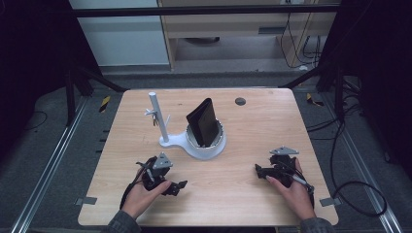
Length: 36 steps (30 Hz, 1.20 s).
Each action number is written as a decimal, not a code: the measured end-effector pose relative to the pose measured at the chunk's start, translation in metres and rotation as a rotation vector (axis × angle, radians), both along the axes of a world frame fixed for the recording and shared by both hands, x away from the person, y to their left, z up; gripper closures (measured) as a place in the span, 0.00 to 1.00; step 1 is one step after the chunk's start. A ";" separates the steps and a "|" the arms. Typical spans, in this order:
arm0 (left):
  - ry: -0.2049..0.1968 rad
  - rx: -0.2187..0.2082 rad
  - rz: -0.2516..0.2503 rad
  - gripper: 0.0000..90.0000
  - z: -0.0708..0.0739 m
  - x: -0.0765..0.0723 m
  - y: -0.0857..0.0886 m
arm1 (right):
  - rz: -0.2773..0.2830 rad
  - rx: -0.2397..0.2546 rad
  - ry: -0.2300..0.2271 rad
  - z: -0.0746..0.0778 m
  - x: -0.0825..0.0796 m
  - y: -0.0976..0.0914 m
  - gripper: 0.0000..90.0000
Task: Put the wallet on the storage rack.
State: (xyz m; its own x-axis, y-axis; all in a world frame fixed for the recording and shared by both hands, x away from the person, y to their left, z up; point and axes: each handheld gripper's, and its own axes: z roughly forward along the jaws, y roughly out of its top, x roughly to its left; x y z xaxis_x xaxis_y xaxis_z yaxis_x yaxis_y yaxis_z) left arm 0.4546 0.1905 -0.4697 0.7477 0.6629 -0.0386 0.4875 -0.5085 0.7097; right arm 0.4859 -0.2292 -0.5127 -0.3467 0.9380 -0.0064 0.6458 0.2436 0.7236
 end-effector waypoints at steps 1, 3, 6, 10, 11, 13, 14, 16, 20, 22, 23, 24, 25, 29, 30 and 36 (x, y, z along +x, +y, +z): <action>0.002 -0.002 0.006 0.08 -0.001 0.000 0.003 | 0.000 0.000 0.000 0.000 0.000 0.000 0.01; 0.000 -0.001 0.018 0.08 -0.002 0.001 0.007 | 0.000 0.000 0.000 0.000 0.000 0.000 0.01; -0.005 0.006 0.041 0.08 -0.006 0.001 0.015 | 0.000 0.000 0.000 0.000 0.000 0.000 0.01; -0.030 0.023 0.090 0.08 -0.011 0.005 0.029 | 0.000 0.000 0.000 0.000 0.000 0.000 0.01; -0.038 0.027 0.104 0.08 -0.012 0.006 0.032 | 0.000 0.000 -0.001 0.000 0.000 0.000 0.01; -0.044 0.015 0.134 0.08 -0.014 0.009 0.039 | 0.000 0.003 0.001 0.000 0.000 0.000 0.01; -0.048 0.015 0.145 0.08 -0.015 0.010 0.043 | 0.000 0.000 0.000 0.000 0.000 0.000 0.01; -0.053 0.019 0.162 0.08 -0.017 0.012 0.048 | -0.001 0.005 0.002 0.000 0.000 0.000 0.01; -0.052 0.005 0.191 0.08 -0.022 0.016 0.056 | -0.001 0.005 0.002 0.000 -0.001 0.000 0.01; -0.053 0.007 0.204 0.08 -0.024 0.019 0.058 | -0.001 0.005 0.002 0.000 0.000 0.000 0.01; -0.055 0.008 0.211 0.08 -0.025 0.019 0.059 | -0.001 0.005 0.002 0.000 0.000 0.000 0.01; -0.050 0.005 0.216 0.08 -0.026 0.020 0.060 | -0.001 0.005 0.002 0.000 0.000 0.000 0.01; -0.052 0.006 0.219 0.08 -0.027 0.021 0.061 | -0.001 0.005 0.002 0.000 0.000 0.000 0.01; -0.047 0.011 0.227 0.07 -0.032 0.024 0.060 | -0.001 0.005 0.002 0.000 0.000 0.000 0.01; -0.042 0.014 0.224 0.07 -0.033 0.024 0.060 | -0.001 0.005 0.002 0.000 0.000 0.000 0.01; -0.045 0.018 0.229 0.05 -0.038 0.026 0.060 | -0.001 0.005 0.002 0.000 0.000 0.000 0.01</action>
